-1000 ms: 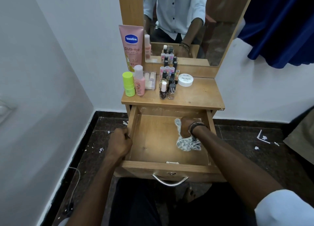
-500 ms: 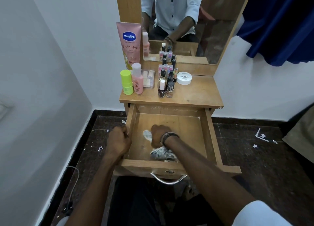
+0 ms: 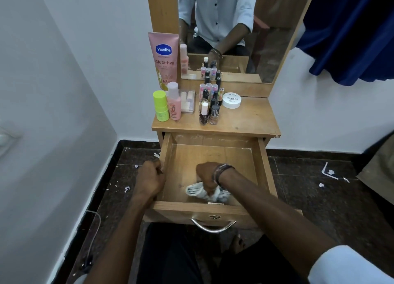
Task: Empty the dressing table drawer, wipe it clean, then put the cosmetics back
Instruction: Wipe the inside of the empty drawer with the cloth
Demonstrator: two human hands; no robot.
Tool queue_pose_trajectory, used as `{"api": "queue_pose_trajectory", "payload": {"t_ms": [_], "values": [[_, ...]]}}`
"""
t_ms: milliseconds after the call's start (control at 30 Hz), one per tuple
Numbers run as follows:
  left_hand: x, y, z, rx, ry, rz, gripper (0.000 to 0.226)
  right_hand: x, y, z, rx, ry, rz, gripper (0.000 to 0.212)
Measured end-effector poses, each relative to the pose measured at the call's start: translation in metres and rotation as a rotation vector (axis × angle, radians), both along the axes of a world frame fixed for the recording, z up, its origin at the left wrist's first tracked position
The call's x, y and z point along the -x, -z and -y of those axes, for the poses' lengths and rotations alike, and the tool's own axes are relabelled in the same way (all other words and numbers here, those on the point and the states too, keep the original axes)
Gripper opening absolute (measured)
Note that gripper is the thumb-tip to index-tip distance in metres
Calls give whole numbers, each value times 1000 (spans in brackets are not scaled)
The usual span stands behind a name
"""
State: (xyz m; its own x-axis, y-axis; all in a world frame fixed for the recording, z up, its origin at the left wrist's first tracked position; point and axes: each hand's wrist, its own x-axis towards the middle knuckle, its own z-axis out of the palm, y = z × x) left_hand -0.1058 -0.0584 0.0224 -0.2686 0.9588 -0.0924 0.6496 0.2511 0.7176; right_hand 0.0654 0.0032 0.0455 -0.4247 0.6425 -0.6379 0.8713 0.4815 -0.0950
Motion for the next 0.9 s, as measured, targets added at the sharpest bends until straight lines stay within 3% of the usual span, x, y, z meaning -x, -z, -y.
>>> {"api": "queue_pose_trajectory", "payload": {"t_ms": [67,133,200,267,333,467,600,767,900], "values": [[1,2,0,6,-15,27,28,-22,2,-4,32,14,99,45],[1,4,0,8,-28,50,24,-41,5,-7,94,12,187,33],[2,5,-1,2,-37,108,20,-53,9,-7,131,-8,217,16],[4,8,-2,12,-56,196,21,-58,7,-8,153,-24,215,17],[7,13,-3,21,-85,296,24,-57,2,-10,116,7,117,5],[8,11,-5,28,-162,418,29,-28,-9,-5,-80,213,-305,27],[5,10,-7,48,-214,548,37,22,-9,23,146,398,-613,16],[10,16,-6,27,-147,538,44,55,4,31,332,592,-744,23],[17,25,-9,10,-111,479,43,63,7,23,375,738,-790,12]]}}
